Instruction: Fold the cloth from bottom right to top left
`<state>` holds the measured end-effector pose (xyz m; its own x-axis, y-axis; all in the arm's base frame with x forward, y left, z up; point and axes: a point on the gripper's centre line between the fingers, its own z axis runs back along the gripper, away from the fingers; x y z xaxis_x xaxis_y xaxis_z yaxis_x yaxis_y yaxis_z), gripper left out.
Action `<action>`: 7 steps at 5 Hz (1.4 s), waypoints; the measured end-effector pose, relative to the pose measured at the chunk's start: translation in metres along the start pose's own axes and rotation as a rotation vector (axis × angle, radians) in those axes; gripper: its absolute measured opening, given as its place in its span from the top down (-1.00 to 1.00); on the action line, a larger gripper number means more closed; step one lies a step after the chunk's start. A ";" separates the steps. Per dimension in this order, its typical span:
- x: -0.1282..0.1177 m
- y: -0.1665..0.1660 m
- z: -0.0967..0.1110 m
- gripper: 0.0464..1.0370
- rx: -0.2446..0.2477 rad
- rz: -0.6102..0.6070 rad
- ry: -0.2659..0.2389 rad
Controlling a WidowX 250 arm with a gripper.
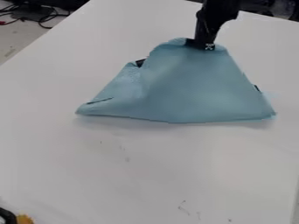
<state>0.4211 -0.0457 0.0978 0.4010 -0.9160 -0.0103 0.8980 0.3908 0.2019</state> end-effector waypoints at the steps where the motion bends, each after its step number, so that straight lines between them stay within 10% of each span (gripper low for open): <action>1: -0.003 0.024 -0.016 0.97 0.002 0.033 -0.029; 5: 0.000 0.057 -0.077 0.92 -0.074 0.020 0.006; 7: -0.009 0.056 -0.064 0.08 -0.087 0.109 0.010</action>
<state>0.4794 -0.0103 0.0464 0.4982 -0.8671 -0.0033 0.8613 0.4944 0.1167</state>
